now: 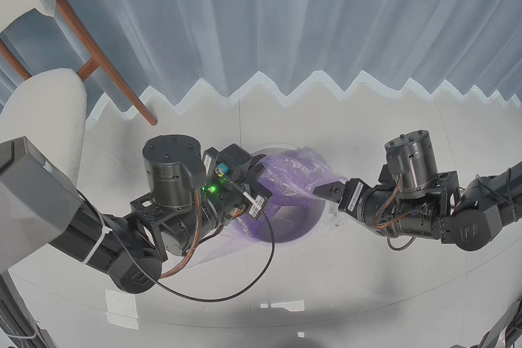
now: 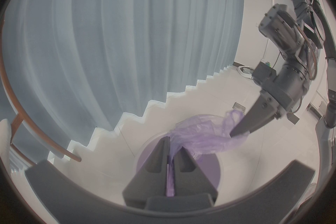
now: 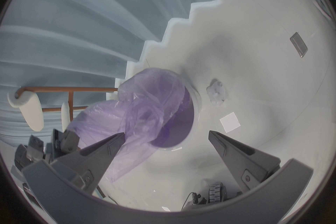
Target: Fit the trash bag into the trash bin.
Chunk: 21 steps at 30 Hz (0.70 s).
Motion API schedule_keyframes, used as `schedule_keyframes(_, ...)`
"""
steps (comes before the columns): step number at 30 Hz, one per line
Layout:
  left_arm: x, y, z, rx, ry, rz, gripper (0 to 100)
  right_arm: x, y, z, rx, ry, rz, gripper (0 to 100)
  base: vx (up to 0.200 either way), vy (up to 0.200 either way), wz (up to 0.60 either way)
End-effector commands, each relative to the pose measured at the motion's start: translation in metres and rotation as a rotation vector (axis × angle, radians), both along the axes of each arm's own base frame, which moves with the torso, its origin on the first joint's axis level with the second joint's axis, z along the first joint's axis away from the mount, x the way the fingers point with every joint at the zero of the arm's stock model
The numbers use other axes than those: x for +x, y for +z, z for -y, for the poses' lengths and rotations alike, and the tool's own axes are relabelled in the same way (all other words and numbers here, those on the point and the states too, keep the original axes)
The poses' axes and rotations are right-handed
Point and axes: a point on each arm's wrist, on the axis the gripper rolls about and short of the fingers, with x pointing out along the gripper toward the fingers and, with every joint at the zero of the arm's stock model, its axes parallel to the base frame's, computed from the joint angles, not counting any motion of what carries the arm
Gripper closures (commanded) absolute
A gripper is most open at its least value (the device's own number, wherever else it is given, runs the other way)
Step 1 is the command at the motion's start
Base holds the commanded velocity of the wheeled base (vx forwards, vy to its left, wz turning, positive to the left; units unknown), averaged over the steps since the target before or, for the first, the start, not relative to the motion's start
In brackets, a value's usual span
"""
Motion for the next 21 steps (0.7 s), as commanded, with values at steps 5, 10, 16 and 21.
schedule_keyframes(5,-0.003,-0.001,0.003,0.001,-0.013,-0.002,100,0.008,-0.003,-0.010,-0.004,0.009,0.006,0,0.000,0.000,0.00)
schedule_keyframes(10,-0.006,0.000,0.004,0.002,-0.020,-0.003,100,0.019,-0.002,-0.015,-0.021,0.004,0.035,0,0.000,0.000,0.00)
schedule_keyframes(16,-0.006,-0.001,0.004,0.000,-0.021,-0.006,100,0.026,-0.007,-0.015,-0.062,0.018,0.048,0,0.000,0.000,0.00)
schedule_keyframes(21,-0.007,0.004,0.003,-0.033,-0.018,-0.014,100,0.037,-0.009,-0.008,-0.080,-0.024,0.061,0,0.000,0.000,0.00)
